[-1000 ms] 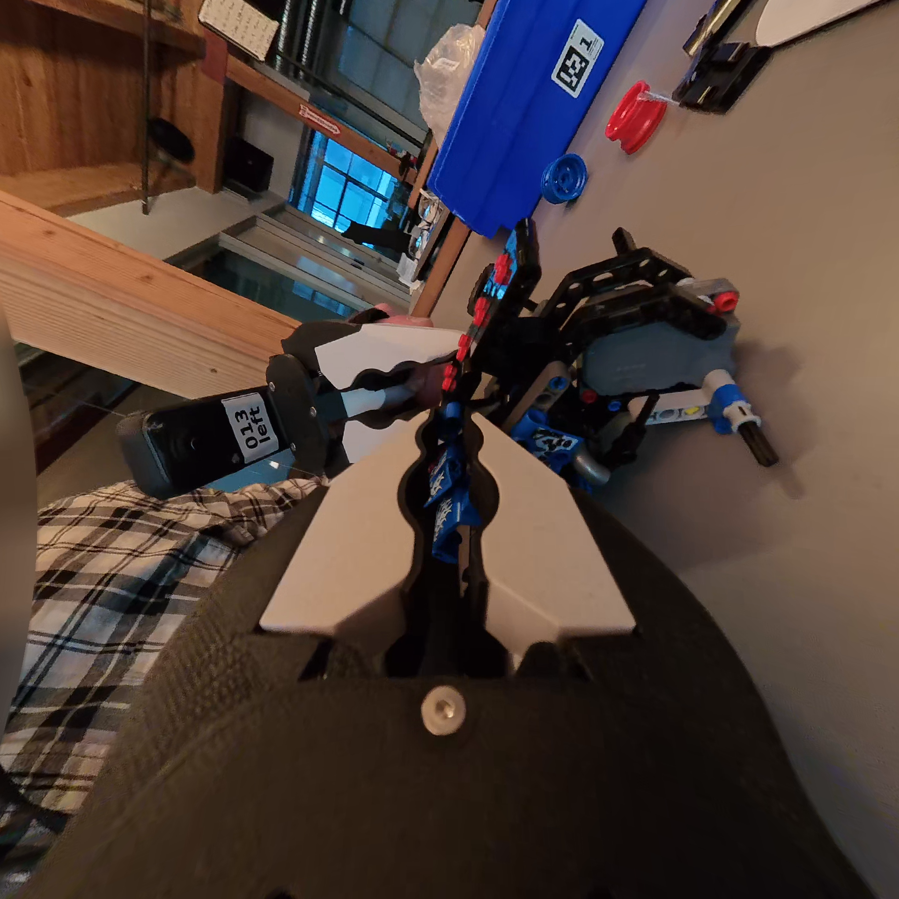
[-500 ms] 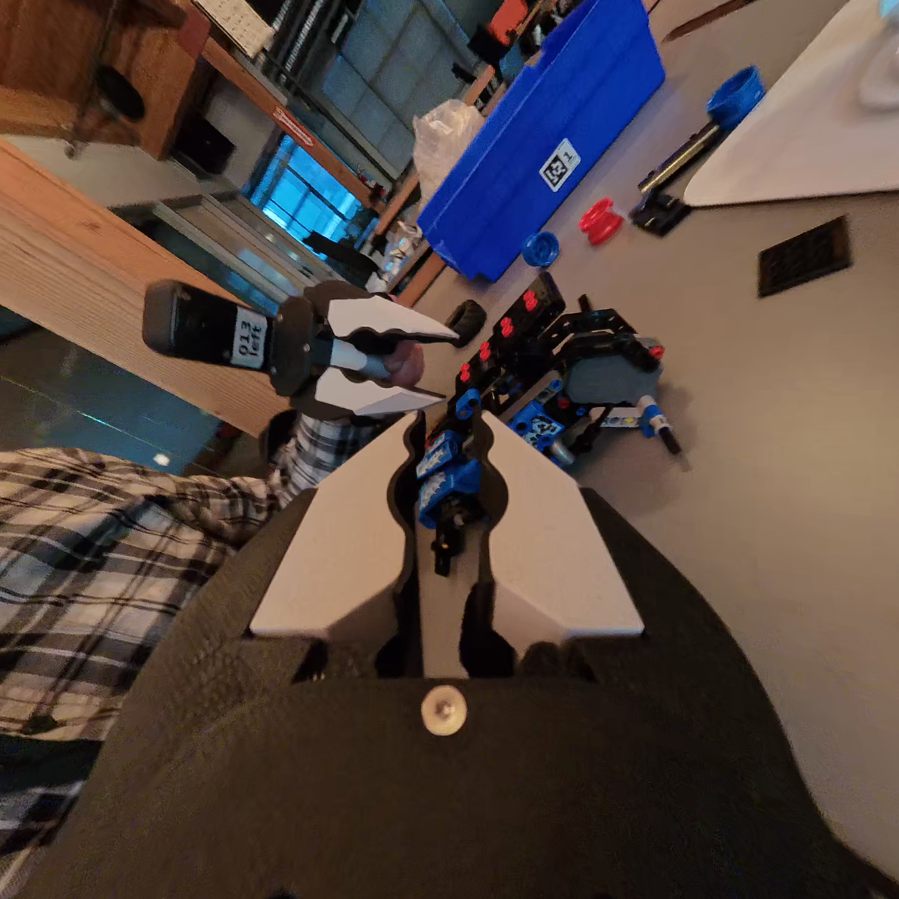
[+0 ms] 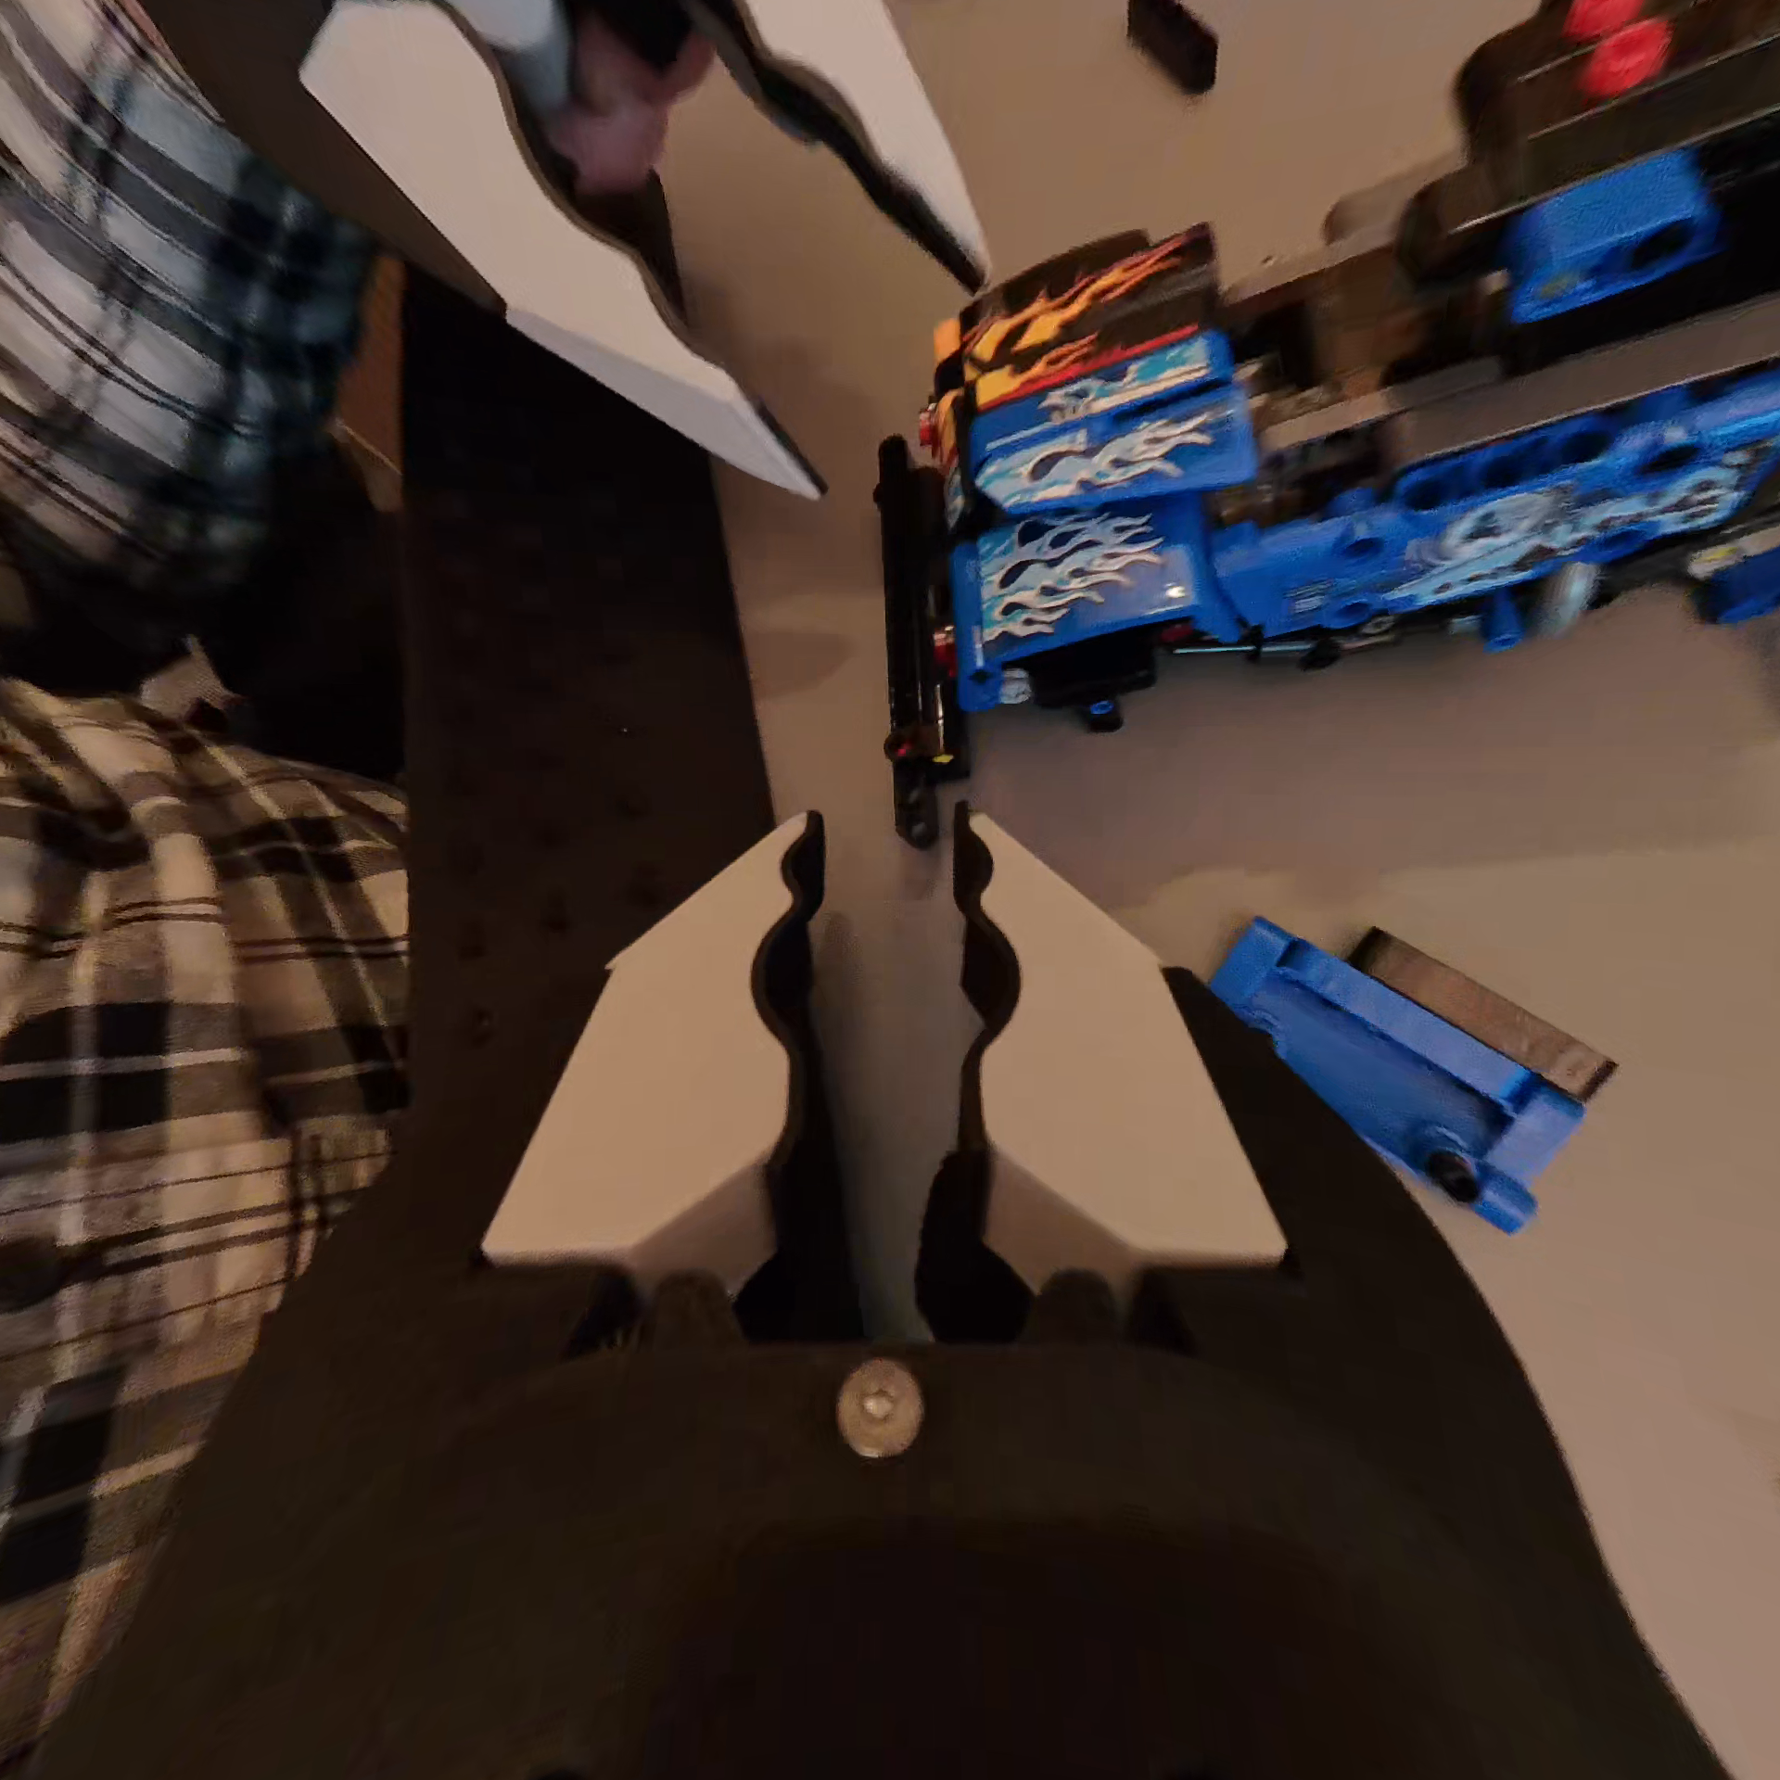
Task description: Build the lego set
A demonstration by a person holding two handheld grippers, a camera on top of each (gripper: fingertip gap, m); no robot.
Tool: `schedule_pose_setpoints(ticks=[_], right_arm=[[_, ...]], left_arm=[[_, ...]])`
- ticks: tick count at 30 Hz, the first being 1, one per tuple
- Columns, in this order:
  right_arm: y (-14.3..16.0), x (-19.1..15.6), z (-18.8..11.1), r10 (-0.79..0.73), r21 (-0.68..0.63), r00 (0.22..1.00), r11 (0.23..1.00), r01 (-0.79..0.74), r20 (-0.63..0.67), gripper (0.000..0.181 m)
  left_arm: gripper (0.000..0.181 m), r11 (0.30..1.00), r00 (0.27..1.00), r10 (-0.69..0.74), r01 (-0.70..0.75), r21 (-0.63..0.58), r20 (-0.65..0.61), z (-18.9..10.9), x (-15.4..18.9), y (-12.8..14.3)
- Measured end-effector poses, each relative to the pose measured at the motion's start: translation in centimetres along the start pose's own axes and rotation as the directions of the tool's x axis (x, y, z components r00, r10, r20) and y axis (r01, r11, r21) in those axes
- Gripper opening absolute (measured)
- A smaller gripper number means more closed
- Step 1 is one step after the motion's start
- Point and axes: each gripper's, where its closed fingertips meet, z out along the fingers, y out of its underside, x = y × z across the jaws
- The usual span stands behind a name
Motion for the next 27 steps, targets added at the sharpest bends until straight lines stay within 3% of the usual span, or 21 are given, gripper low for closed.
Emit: schedule_pose_setpoints(ticks=[3,6,9,12,18,23,27], right_arm=[[0.2,0.4,-0.6,-0.043,-0.012,0.997,0.999,0.042,-0.059,0.025],[0.2,3.0,-3.7,0.018,0.047,0.991,0.999,-0.012,-0.13,0.027],[1.6,6.0,-6.7,0.032,0.025,0.969,0.999,-0.026,-0.247,0.032],[3.2,7.7,-9.0,0.024,-0.011,0.947,0.999,-0.03,-0.32,0.035],[4.8,8.6,-8.7,-0.092,-0.148,0.936,0.988,0.043,-0.341,0.043],[7.1,7.1,-8.8,-0.149,-0.247,0.959,0.965,0.088,-0.24,0.036],[8.0,7.0,-9.0,-0.155,-0.255,0.963,0.962,0.097,-0.219,0.032]], left_arm=[[0.048,1.0,0.999,-0.004,0.004,-0.003,0.035,0.1,-0.3,0.2],[0.048,1.0,0.998,-0.012,0.012,0.012,0.056,0.2,-0.7,0.1],[0.047,1.0,0.99,0.009,-0.012,0.023,0.141,0.8,-2.1,-0.7],[0.046,1.0,0.99,0.015,-0.018,0.02,0.142,1.6,-2.5,-1.2],[0.037,0.999,0.963,0.011,0.0,-0.044,0.268,1.9,-5.5,-0.6],[0.038,0.995,0.924,-0.062,0.088,-0.052,0.378,1.0,-8.0,0.8],[0.038,0.992,0.927,-0.113,0.124,-0.007,0.358,0.8,-8.1,0.8]])
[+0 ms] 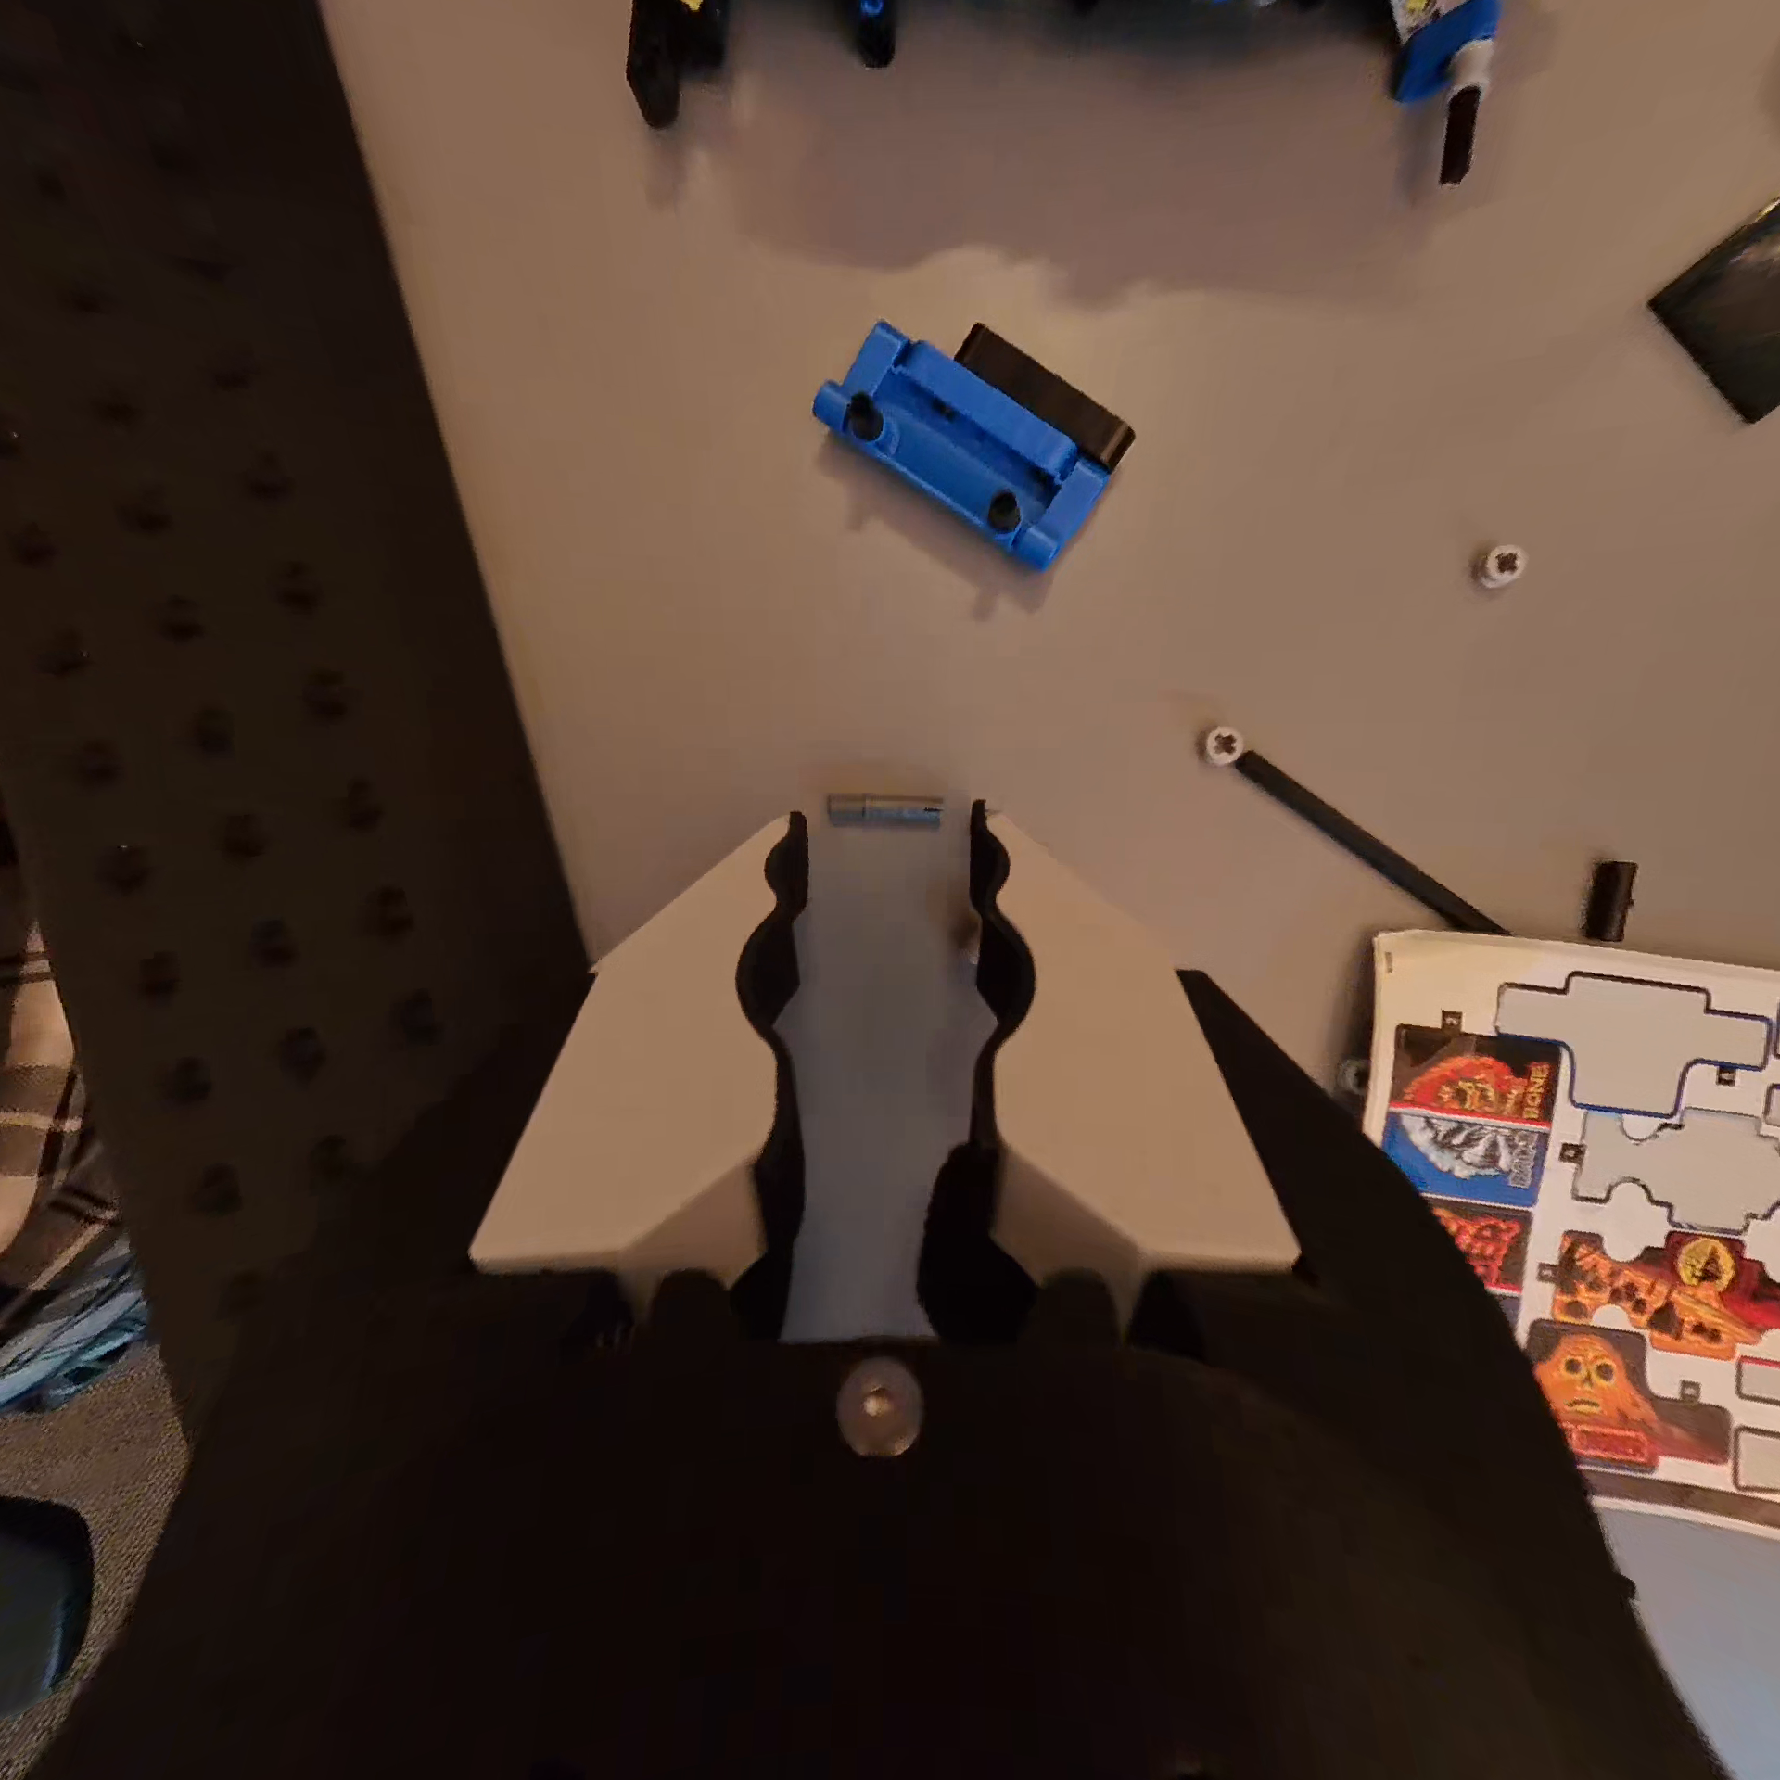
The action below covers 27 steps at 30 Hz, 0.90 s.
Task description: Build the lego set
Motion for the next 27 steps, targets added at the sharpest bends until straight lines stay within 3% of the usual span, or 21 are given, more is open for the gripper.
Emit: schedule_pose_setpoints(ticks=[4,16,27], right_arm=[[-0.1,0.1,0.4,-0.022,0.01,1.0,1.0,0.023,-0.011,0.022],[-1.4,-0.8,1.2,-0.059,0.033,0.998,0.998,0.059,-0.007,0.022],[-1.7,-1.0,1.3,-0.058,0.094,0.998,0.994,0.058,0.0,0.022]], left_arm=[[0.038,1.0,1.0,-0.03,0.03,-0.001,0.005,-0.3,-0.3,0.6],[0.041,0.998,0.997,-0.054,0.055,0.031,-0.052,-1.4,0.1,0.7],[0.034,0.998,0.998,-0.062,0.062,-0.013,0.001,-2.1,-5.0,2.0]])
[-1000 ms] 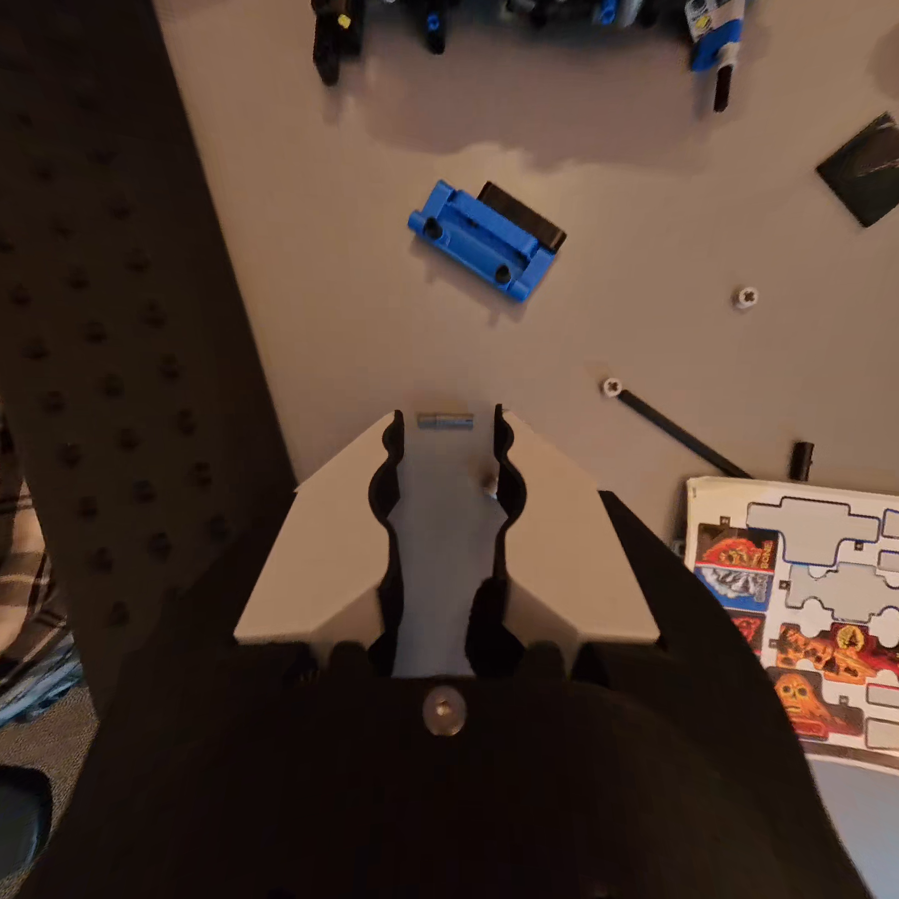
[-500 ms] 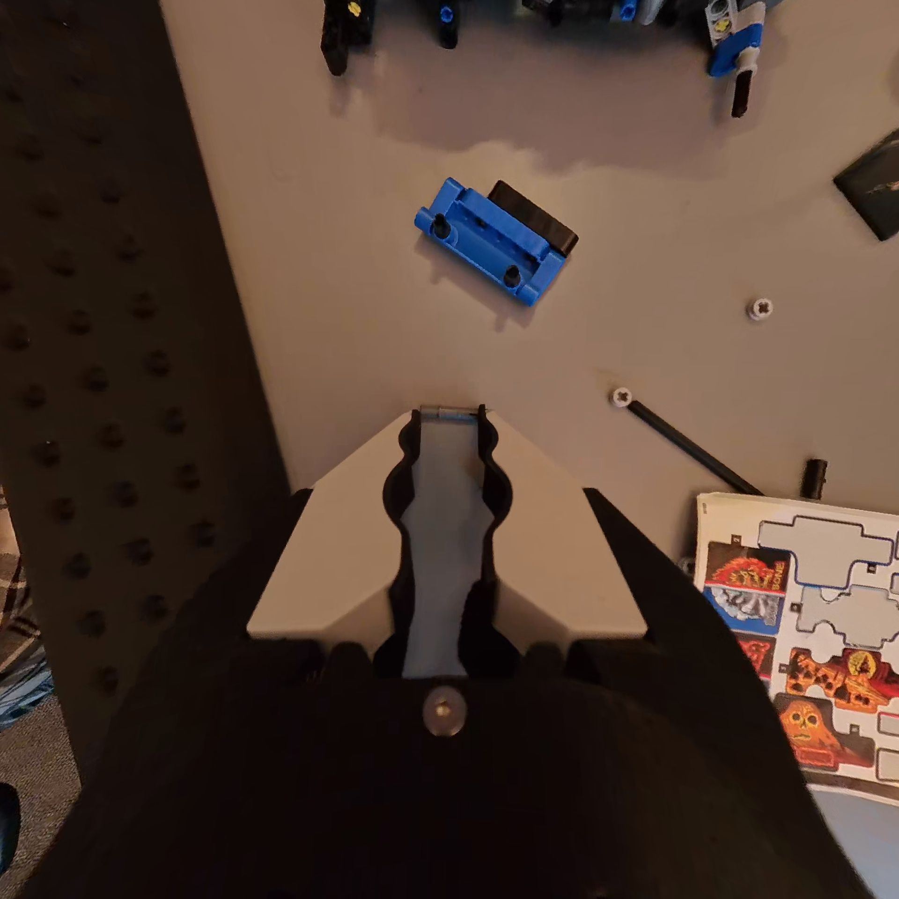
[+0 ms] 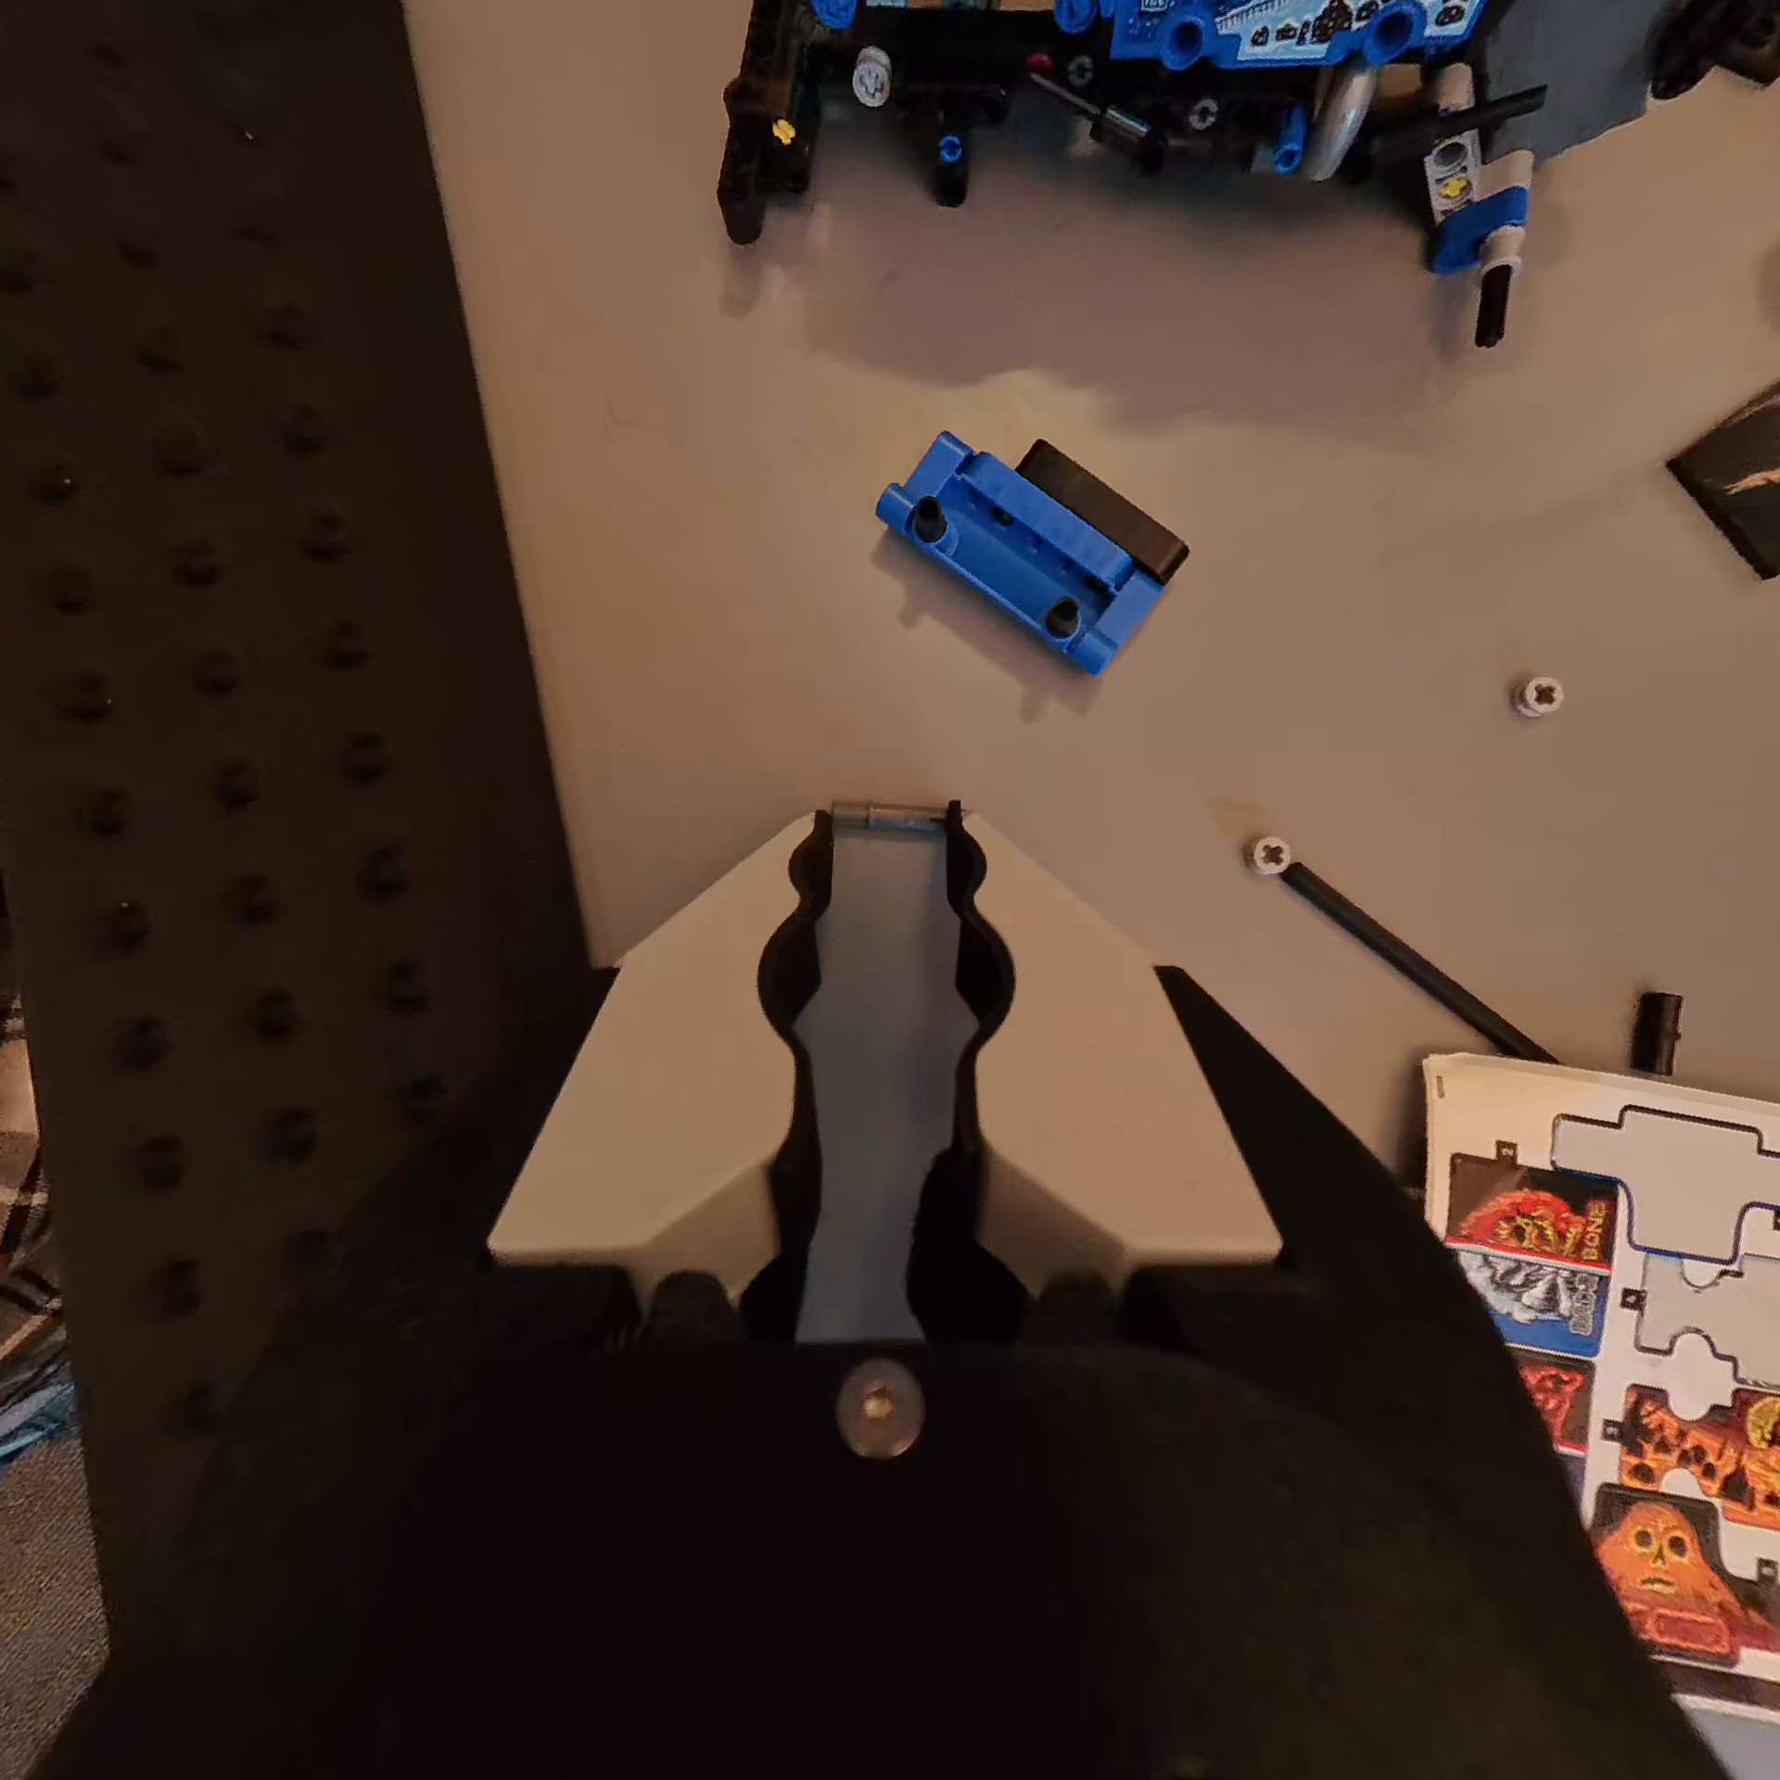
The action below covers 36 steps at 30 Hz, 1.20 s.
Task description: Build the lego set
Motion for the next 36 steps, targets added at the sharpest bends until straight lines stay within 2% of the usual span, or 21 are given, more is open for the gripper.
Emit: schedule_pose_setpoints(ticks=[3,8,10,13,19,23,25,28,36], right_arm=[[0.0,-0.1,-0.1,-0.004,0.019,1.0,1.0,0.004,-0.004,0.022],[0.1,-0.3,-0.2,-0.002,0.041,1.0,0.999,0.002,0.003,0.022],[0.0,-0.2,-0.3,-0.008,0.046,1.0,0.999,0.008,0.004,0.022],[-0.1,-0.2,-0.5,-0.009,0.061,1.0,0.998,0.008,0.012,0.022],[-0.5,-0.2,-0.8,-0.008,0.093,1.0,0.996,0.006,0.018,0.022],[-0.6,-0.4,-0.8,-0.004,0.115,1.0,0.993,0.002,0.02,0.022],[-0.7,-0.4,-0.9,-0.005,0.123,1.0,0.992,0.003,0.02,0.022],[-0.7,-0.5,-0.9,-0.008,0.134,1.0,0.991,0.005,0.027,0.022],[-0.5,-0.5,-1.0,-0.015,0.149,0.999,0.989,0.01,0.031,0.022]], left_arm=[[0.033,0.997,0.999,0.031,-0.032,-0.065,-0.014,0.4,-1.1,1.0],[0.039,0.972,0.991,0.055,-0.081,-0.223,-0.118,1.2,-1.0,4.5],[0.04,0.978,0.991,0.057,-0.079,-0.192,-0.119,1.5,-1.3,4.0],[0.039,0.99,0.985,0.074,-0.092,-0.111,-0.157,2.6,-1.0,1.8],[0.04,0.972,0.957,0.169,-0.201,-0.12,-0.236,7.3,-0.9,0.2],[0.038,0.96,0.938,0.199,-0.246,-0.137,-0.284,9.4,-0.5,0.2],[0.022,0.965,0.927,0.181,-0.231,-0.12,-0.328,9.6,0.3,0.0],[0.009,0.968,0.923,0.178,-0.226,-0.108,-0.34,9.6,0.9,0.0],[0.006,0.967,0.924,0.199,-0.24,-0.09,-0.328,9.3,1.3,0.0]])
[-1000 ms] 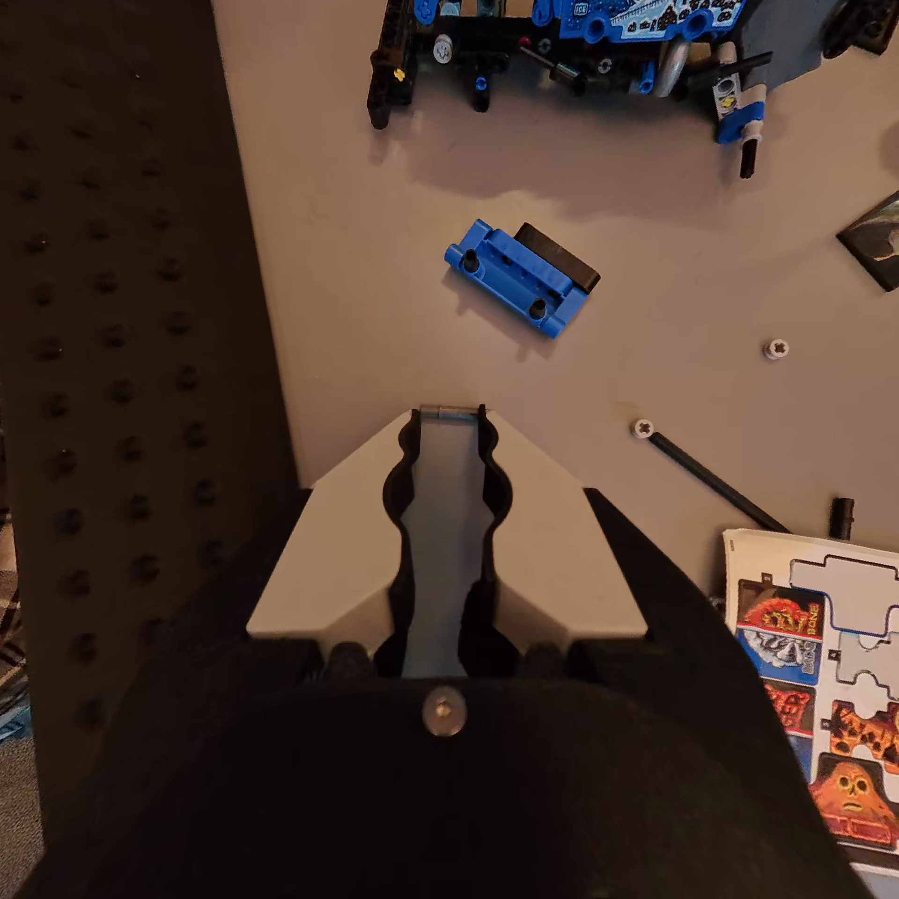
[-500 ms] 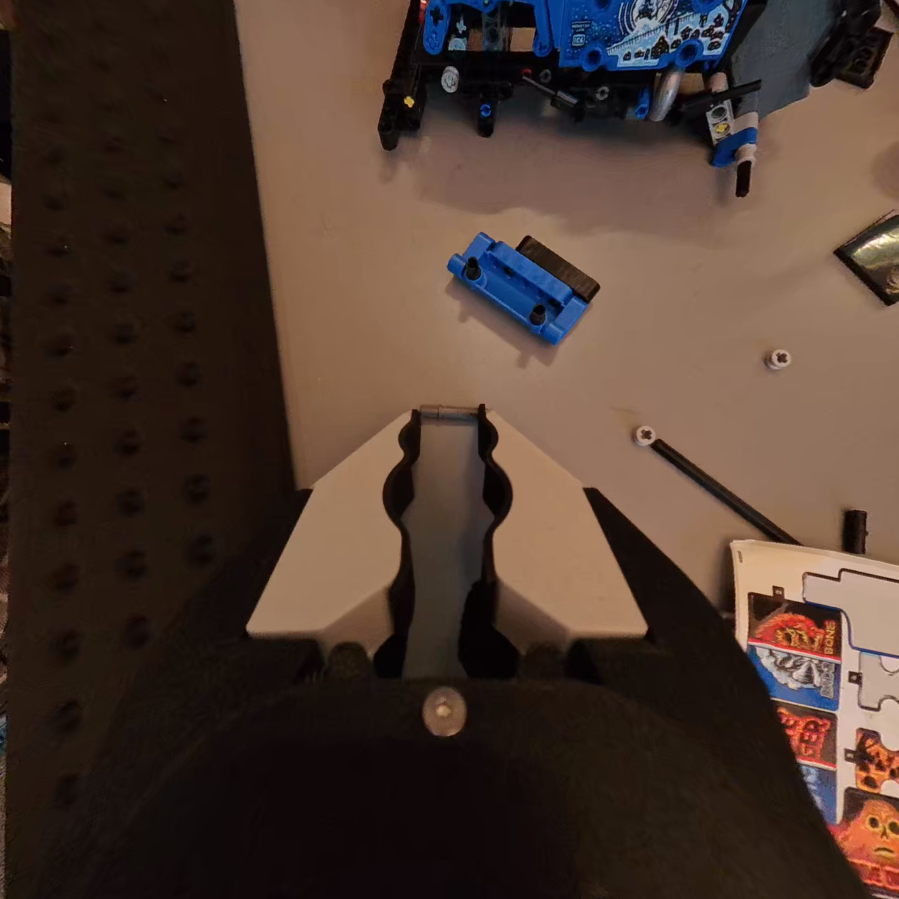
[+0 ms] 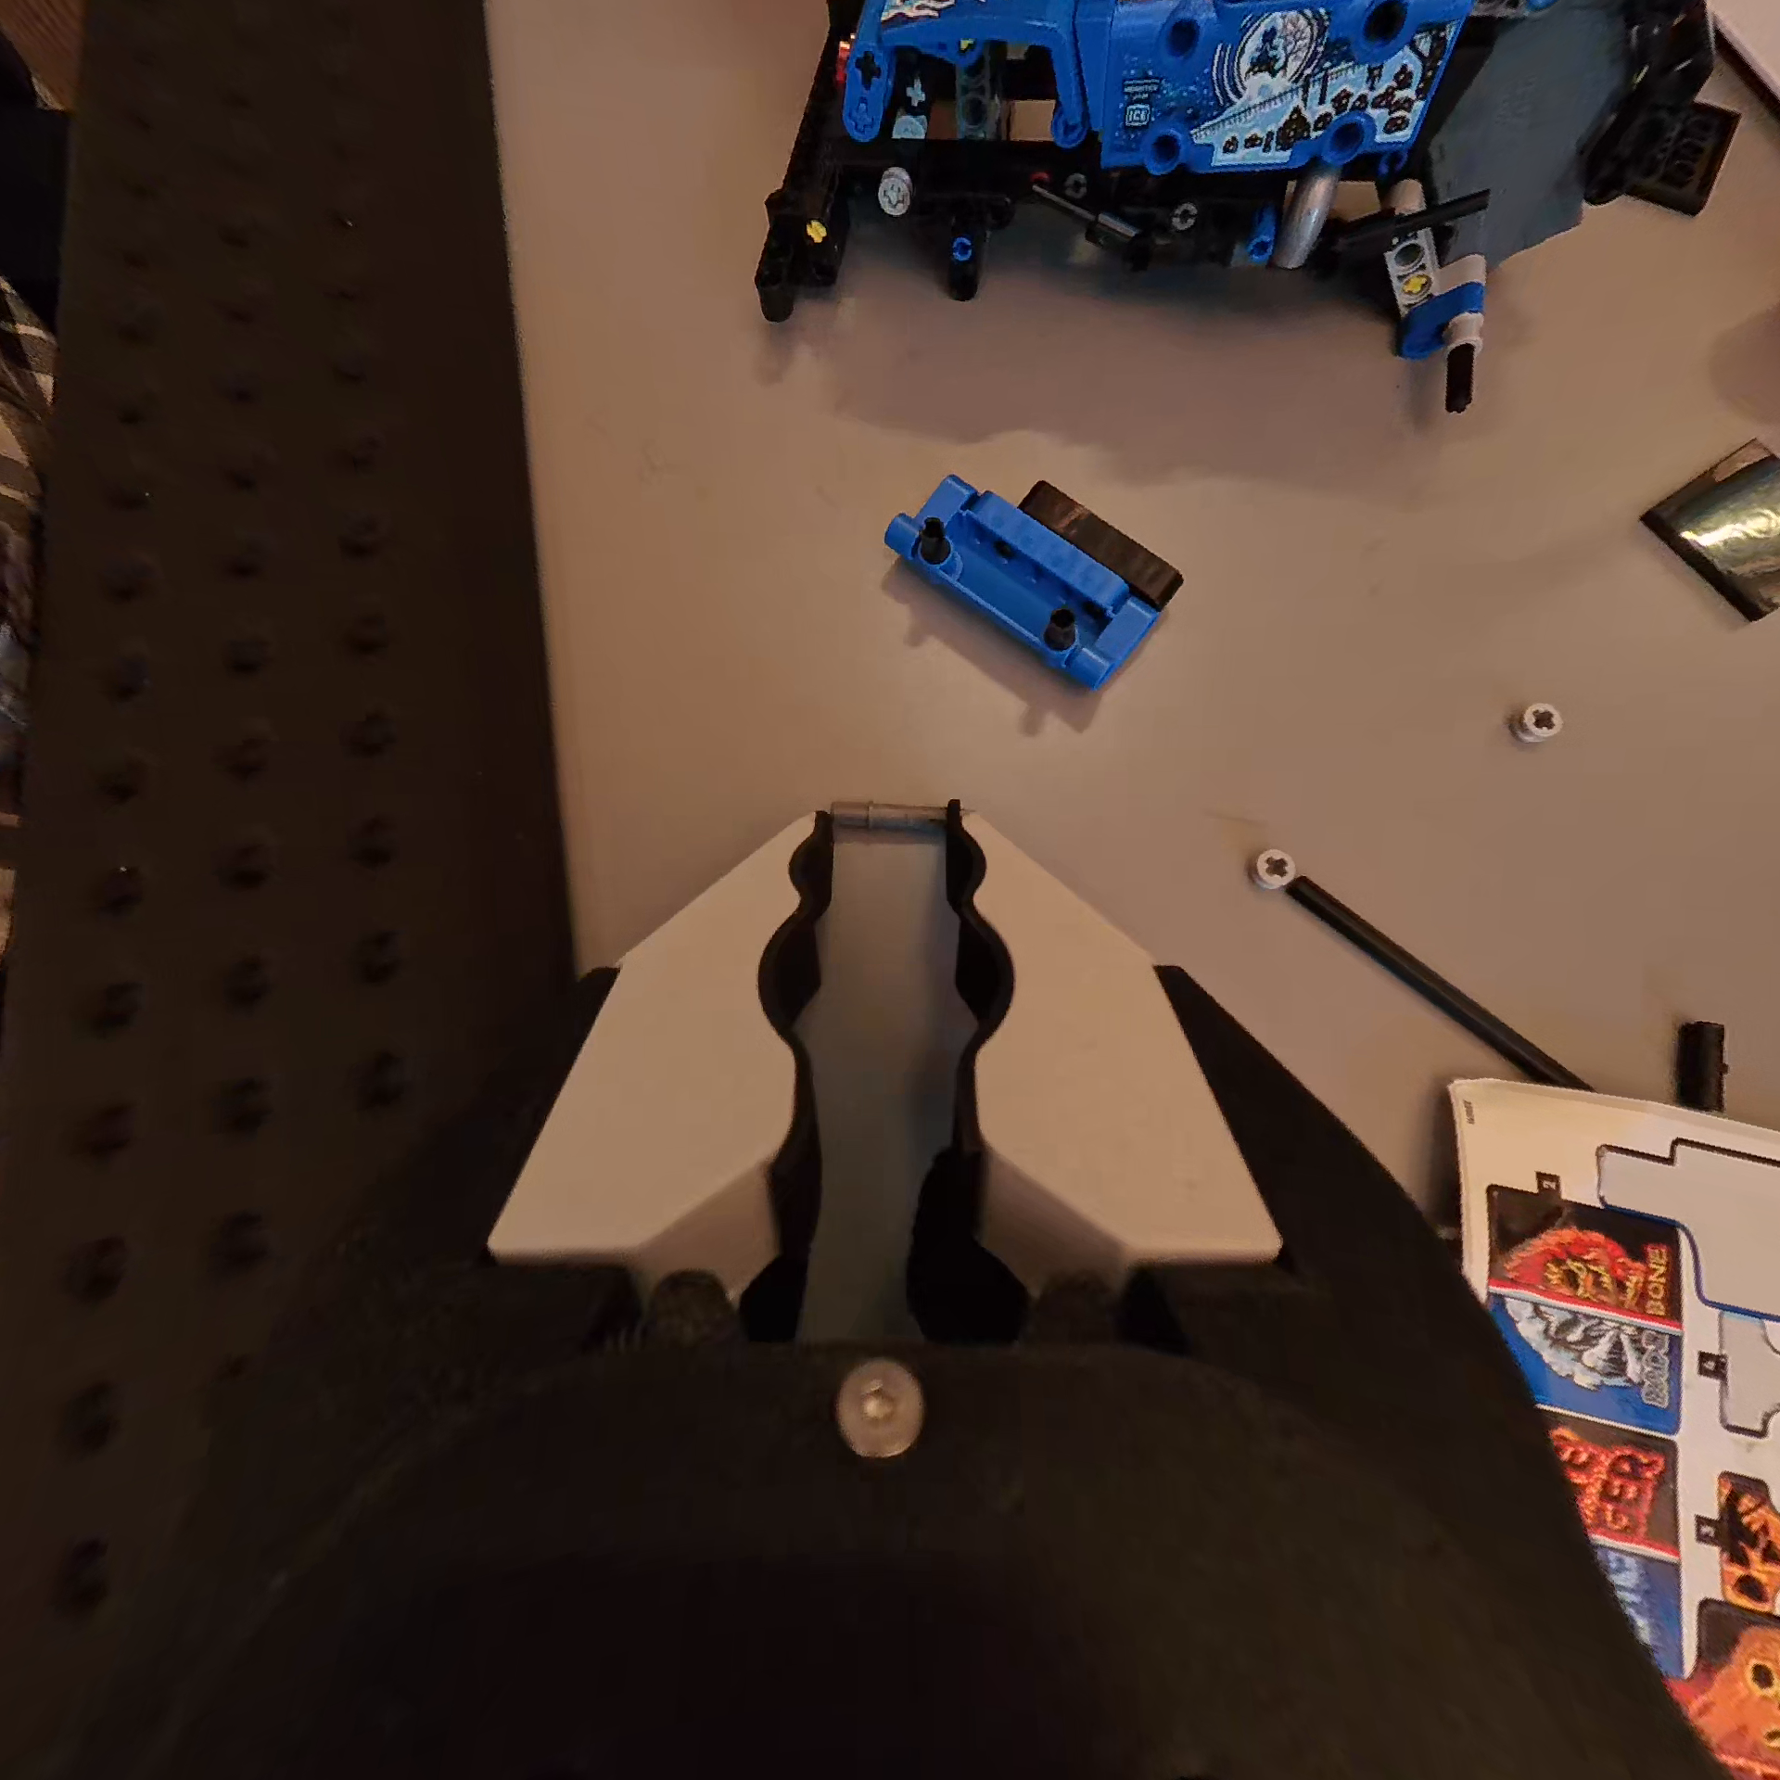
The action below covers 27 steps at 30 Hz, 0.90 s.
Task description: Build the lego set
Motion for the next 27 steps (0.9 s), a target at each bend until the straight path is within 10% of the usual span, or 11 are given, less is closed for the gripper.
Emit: schedule_pose_setpoints(ticks=[27], right_arm=[[-0.3,-0.1,-0.7,0.016,0.058,1.0,0.998,-0.016,-0.002,0.022]], left_arm=[[0.023,0.998,0.998,-0.031,0.033,0.045,-0.051,-0.9,-0.3,0.6]])
